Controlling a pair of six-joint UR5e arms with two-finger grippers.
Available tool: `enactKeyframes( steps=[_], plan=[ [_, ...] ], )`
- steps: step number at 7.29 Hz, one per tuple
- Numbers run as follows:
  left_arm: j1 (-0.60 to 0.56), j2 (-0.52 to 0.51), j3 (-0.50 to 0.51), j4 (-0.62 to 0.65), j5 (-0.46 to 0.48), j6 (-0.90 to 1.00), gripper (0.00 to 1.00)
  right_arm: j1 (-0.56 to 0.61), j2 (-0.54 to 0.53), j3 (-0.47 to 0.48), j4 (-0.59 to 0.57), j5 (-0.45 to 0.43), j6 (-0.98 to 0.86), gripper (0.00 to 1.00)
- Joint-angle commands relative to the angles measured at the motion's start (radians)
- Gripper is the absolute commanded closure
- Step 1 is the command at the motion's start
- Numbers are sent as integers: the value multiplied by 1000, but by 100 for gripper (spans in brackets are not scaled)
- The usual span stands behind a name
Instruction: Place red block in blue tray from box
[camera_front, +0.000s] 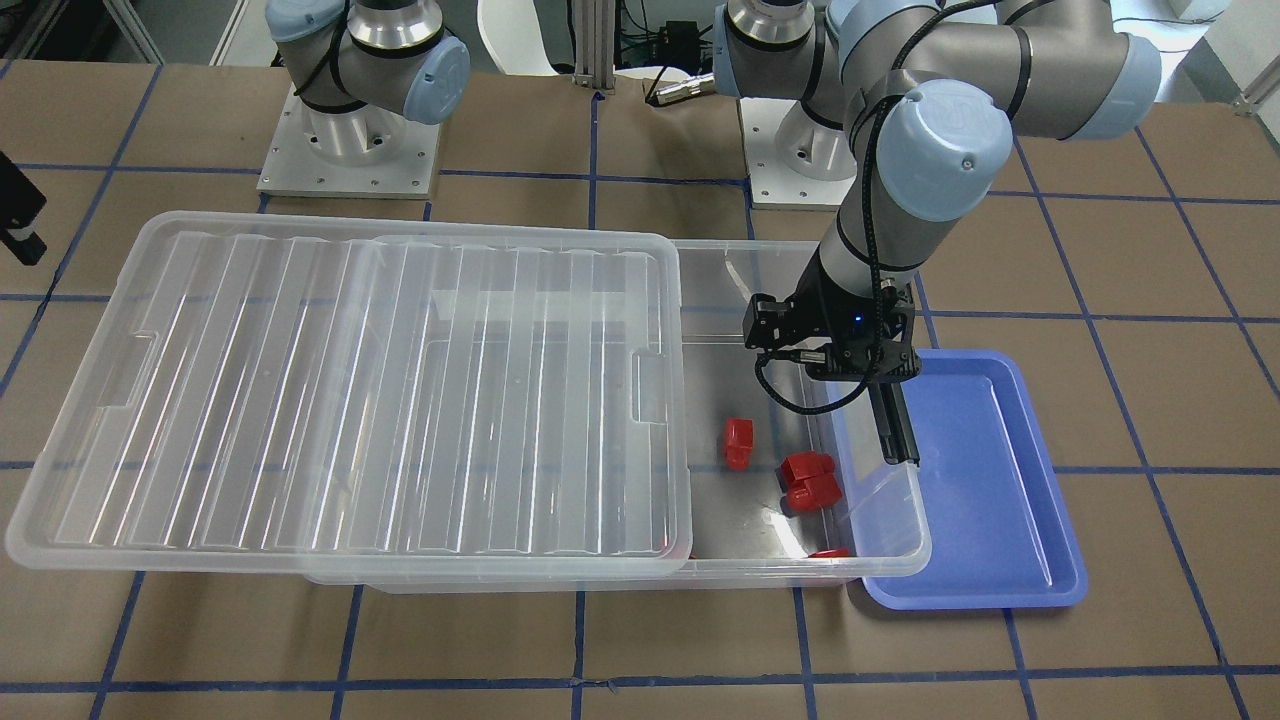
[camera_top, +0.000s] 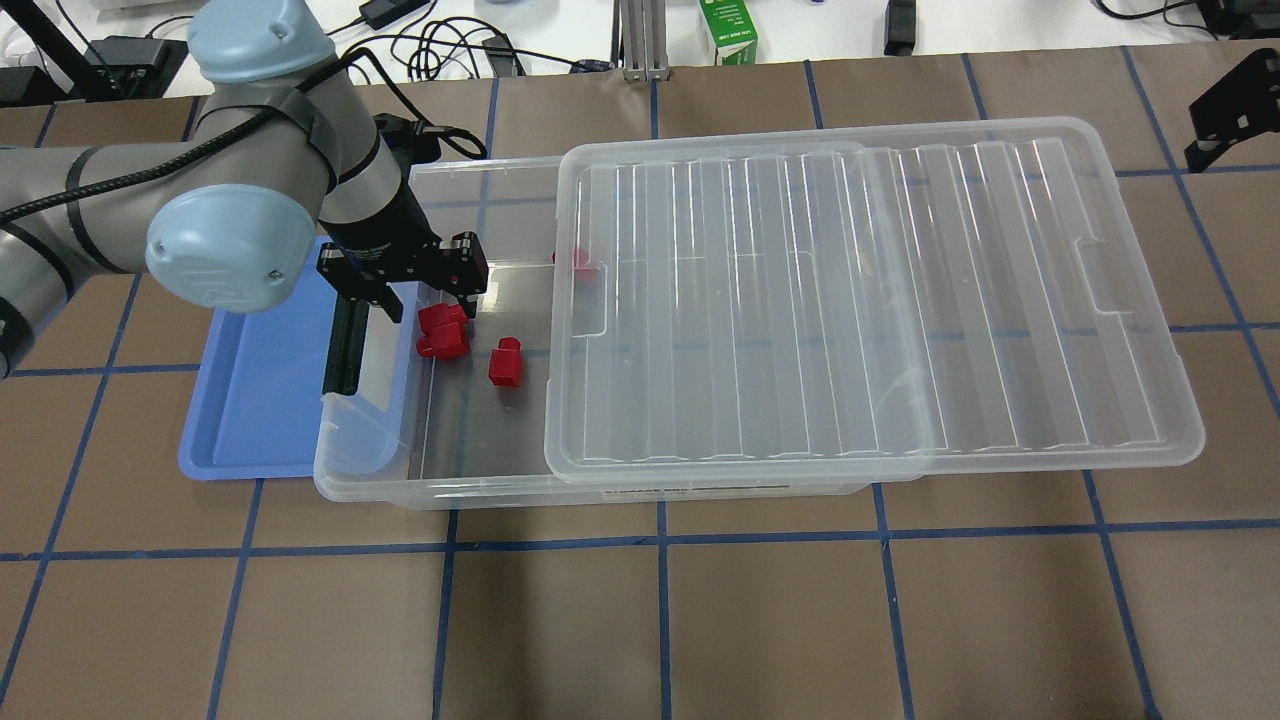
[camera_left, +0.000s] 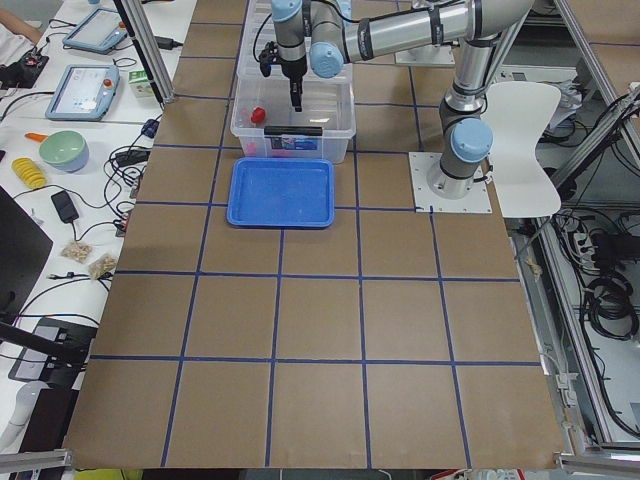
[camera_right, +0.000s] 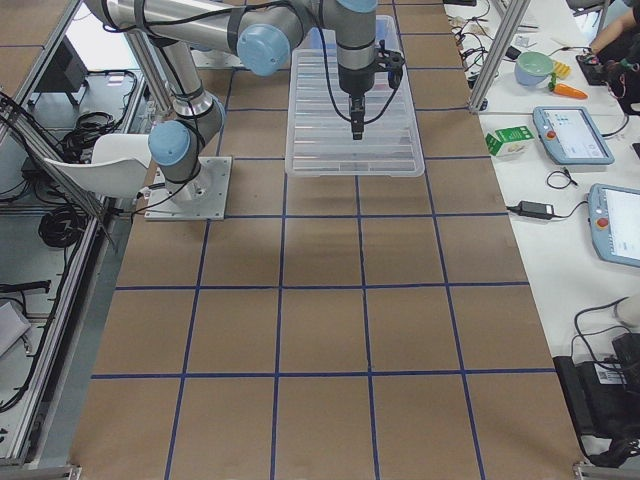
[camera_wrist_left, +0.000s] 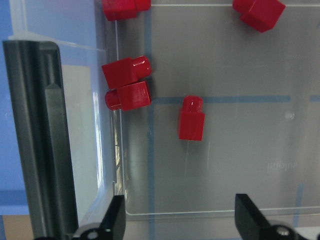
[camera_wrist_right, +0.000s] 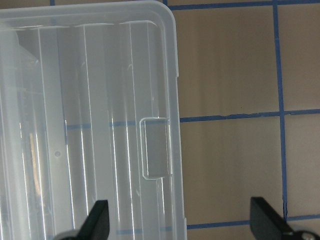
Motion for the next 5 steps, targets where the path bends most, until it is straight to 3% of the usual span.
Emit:
enactKeyframes(
  steps=[1,5],
  plan=[
    [-2,-50,-63,130,-1,0,20,20,-13,-3,12,4,28,0],
    [-5,-116,-85,178,-41,7,20,336,11,0,7,-9,157,0]
  ],
)
